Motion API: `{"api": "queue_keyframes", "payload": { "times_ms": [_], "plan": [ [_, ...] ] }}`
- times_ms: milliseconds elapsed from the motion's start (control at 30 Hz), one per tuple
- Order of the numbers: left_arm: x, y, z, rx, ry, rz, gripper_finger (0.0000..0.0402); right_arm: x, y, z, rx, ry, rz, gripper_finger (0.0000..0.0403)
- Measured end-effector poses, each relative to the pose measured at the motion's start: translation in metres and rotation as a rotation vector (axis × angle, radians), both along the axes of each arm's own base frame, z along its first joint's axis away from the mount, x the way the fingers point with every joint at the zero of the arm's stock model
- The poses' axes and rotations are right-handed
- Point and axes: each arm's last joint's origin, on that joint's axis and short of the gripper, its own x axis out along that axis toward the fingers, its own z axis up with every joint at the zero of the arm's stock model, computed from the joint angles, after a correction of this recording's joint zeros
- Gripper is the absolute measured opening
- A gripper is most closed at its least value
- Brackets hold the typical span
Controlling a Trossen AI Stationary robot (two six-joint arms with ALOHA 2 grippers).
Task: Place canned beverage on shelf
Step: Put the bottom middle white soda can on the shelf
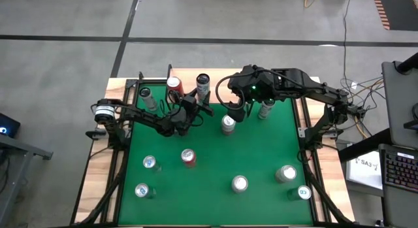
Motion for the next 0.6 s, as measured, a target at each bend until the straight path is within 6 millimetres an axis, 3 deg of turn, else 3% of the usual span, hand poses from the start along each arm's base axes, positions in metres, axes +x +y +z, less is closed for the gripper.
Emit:
{"api": "queue_keyframes", "payload": {
  "times_ms": [600],
  "plan": [
    [-0.0005,0.0048,-0.0014,-0.023,-0.026,0.009,0.0247,0.0000,0.0000,0.0000,0.001,-0.001,-0.001,0.0363]
  ]
}}
